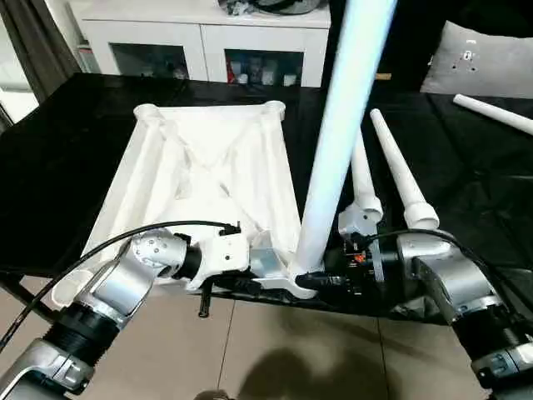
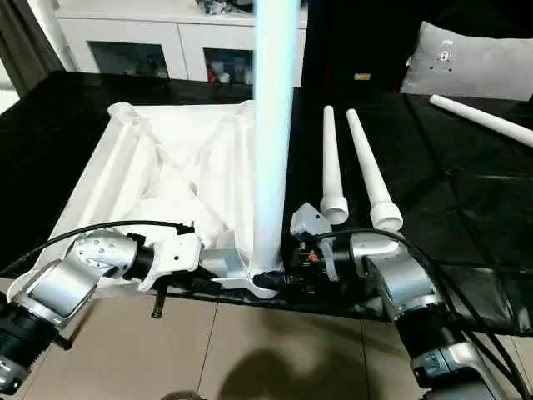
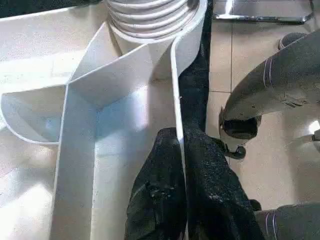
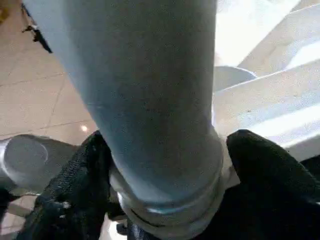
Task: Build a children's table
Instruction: Rotate leg to tighten
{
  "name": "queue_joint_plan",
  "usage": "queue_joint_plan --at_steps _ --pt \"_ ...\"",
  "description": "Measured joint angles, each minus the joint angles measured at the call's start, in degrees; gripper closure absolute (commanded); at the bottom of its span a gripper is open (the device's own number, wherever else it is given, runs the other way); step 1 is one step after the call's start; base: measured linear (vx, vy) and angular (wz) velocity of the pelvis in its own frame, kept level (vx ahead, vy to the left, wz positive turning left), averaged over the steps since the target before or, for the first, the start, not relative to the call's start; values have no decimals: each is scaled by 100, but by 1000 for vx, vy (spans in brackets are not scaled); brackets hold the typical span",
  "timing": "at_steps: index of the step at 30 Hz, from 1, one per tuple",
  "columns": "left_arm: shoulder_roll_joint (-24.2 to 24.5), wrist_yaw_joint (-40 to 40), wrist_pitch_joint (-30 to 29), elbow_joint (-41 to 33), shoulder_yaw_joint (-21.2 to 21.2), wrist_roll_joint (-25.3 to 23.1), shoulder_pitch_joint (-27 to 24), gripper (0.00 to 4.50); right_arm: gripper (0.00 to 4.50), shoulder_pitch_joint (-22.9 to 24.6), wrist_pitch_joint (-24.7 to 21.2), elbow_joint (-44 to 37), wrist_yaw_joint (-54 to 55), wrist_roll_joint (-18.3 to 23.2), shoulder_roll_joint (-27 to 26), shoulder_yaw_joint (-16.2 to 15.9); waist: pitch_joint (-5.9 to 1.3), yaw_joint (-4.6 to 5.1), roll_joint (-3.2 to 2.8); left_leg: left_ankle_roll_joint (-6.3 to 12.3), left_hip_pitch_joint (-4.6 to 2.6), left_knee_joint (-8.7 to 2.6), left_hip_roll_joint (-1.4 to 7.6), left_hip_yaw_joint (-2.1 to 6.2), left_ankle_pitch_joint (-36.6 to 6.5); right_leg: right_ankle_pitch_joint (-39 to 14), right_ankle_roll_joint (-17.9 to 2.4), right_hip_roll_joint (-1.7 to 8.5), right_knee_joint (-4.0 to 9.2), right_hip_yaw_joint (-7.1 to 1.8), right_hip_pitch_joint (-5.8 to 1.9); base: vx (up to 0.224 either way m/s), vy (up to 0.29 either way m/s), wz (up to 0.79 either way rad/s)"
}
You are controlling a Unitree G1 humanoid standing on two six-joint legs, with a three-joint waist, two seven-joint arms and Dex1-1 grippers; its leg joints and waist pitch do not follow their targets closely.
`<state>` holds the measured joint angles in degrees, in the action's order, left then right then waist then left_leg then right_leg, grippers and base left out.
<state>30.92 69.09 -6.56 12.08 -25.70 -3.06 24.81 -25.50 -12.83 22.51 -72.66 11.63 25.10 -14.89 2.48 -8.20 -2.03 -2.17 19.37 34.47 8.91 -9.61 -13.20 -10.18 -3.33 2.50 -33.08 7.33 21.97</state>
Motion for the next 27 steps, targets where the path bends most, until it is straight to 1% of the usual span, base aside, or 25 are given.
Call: queue_joint_plan --at_steps 9,11,14,16,19,20,21,22,24,27 --pt "-6 13 30 39 11 58 2 450 168 -3 -18 68 -81 5 -53 -6 0 -1 0 0 -1 0 0 0 0 0 0 0 -1 0 0 0 0 0" --pt "-12 18 -11 43 34 86 -7 450 170 -1 -20 67 -70 5 -69 -4 -2 1 -3 0 -2 0 1 0 0 0 0 -1 -1 0 0 0 0 0" --pt "-76 -12 -300 -53 182 162 -113 450 173 90 -25 12 50 5 -165 61 -5 11 -8 -1 -6 0 1 -1 0 0 0 -1 -2 0 -3 0 0 0" --pt "-199 -292 -768 -212 390 226 -273 450 174 170 -24 5 447 -21 -374 145 -12 60 -19 -3 -25 -2 2 -9 0 1 -2 -1 -4 -5 -12 0 0 0" --pt "-534 -931 -1451 -362 665 234 -402 450 175 162 -82 150 1474 -134 -825 398 -10 253 -15 -44 -35 0 3 -13 -10 4 -6 -1 -3 -5 -15 0 0 0" --pt "-723 -1233 -1722 -440 754 227 -470 450 175 133 -131 286 1932 -138 -1098 574 -8 334 -8 -50 -38 -2 3 -13 -6 5 -7 -1 -5 -5 -16 0 0 0" --pt "-894 -1509 -1966 -487 818 223 -477 450 175 78 -181 417 2413 -137 -1329 719 -6 394 -6 -52 -37 1 7 -13 -4 7 -9 -4 -2 -2 -12 0 0 0" --pt "-1020 -1704 -2125 -525 853 220 -483 450 175 5 -208 525 2702 -140 -1466 792 -6 433 -4 -52 -37 1 7 -13 -3 7 -8 -4 -2 -1 -11 0 0 0" --pt "-1239 -2060 -2379 -612 933 182 -517 450 176 -133 -244 695 3160 -169 -1682 887 -6 470 -4 -53 -36 1 7 -13 -3 8 -9 -4 -3 -1 -12 0 0 0" --pt "-1522 -2525 -2678 -693 1010 -8 -508 450 176 -319 -227 914 3747 -300 -1950 947 -7 474 -1 -51 -33 0 7 -12 -3 8 -9 -3 -2 0 -13 0 0 0"
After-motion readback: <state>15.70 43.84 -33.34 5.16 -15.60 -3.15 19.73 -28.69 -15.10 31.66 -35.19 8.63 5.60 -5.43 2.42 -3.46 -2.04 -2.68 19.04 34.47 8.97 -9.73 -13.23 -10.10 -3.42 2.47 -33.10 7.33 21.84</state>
